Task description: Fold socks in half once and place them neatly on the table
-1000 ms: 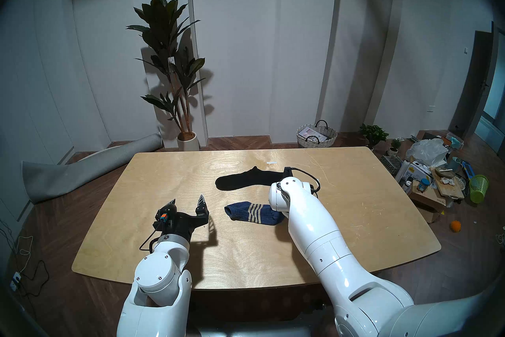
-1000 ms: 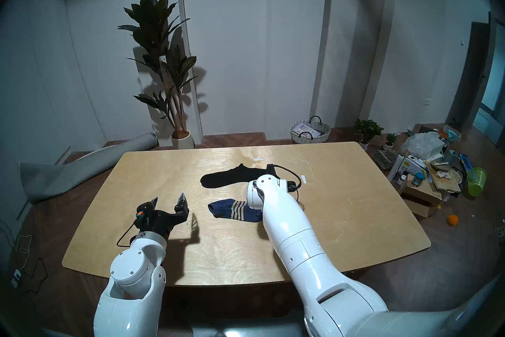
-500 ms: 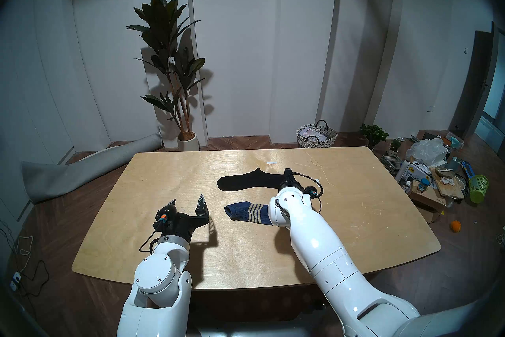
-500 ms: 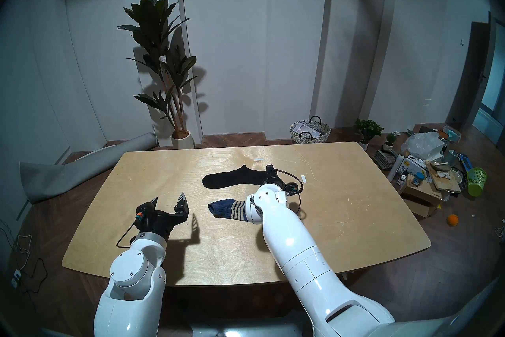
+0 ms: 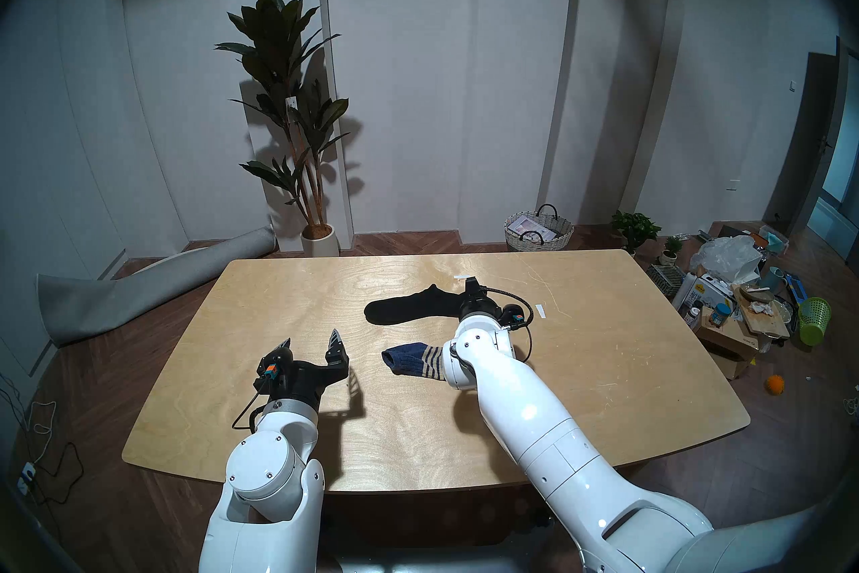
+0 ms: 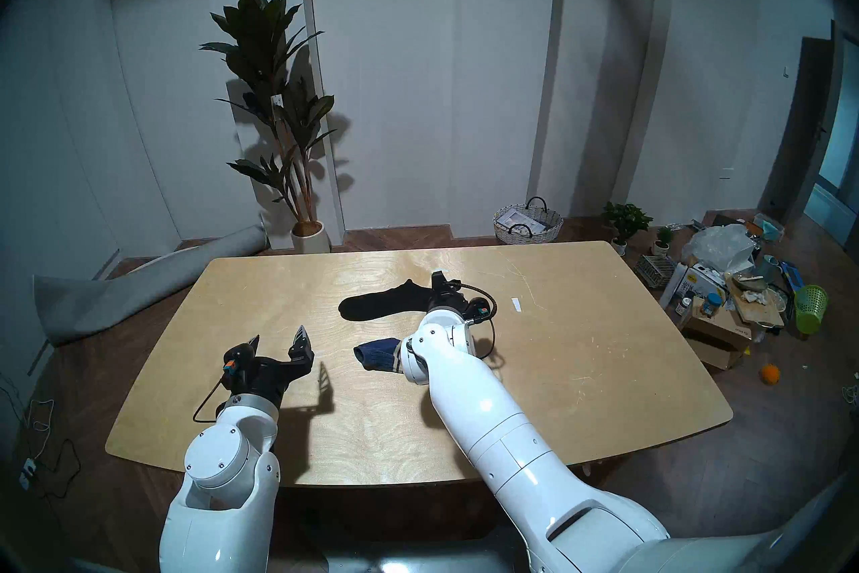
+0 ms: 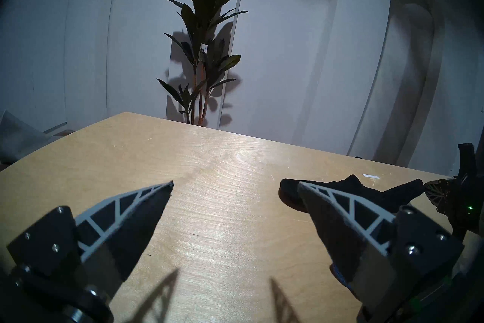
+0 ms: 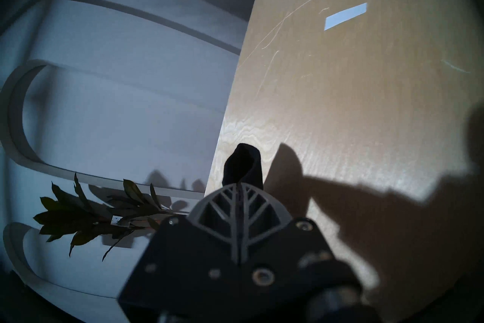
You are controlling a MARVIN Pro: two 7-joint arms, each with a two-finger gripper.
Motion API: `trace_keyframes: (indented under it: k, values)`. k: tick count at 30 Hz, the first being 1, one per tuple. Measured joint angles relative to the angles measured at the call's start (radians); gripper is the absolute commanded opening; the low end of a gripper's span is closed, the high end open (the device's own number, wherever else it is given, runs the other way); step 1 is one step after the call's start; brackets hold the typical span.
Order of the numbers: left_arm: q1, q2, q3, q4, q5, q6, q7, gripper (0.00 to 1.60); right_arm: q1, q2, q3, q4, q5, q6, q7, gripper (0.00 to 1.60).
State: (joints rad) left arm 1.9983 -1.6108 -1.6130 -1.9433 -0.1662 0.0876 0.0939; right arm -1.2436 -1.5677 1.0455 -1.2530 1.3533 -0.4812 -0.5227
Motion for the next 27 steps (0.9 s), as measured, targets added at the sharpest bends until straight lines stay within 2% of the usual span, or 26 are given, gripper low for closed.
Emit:
trace_keyframes:
  k: [15, 22, 27]
  values:
    - [0.016, -0.012, -0.032, -0.015, -0.025, -0.016, 0.025, 1.6, 0.121, -0.006, -0.153, 0.106, -0.19, 0.033, 0.02, 0.0]
    - [0.025, -0.017, -0.043, -0.02, -0.035, -0.026, 0.026, 1.6, 0.16, -0.028, -0.205, 0.191, -0.232, 0.046, 0.026, 0.0]
    - [0.031, -0.02, -0.055, -0.022, -0.041, -0.032, 0.029, 1.6, 0.174, -0.043, -0.237, 0.209, -0.246, 0.054, 0.04, 0.0]
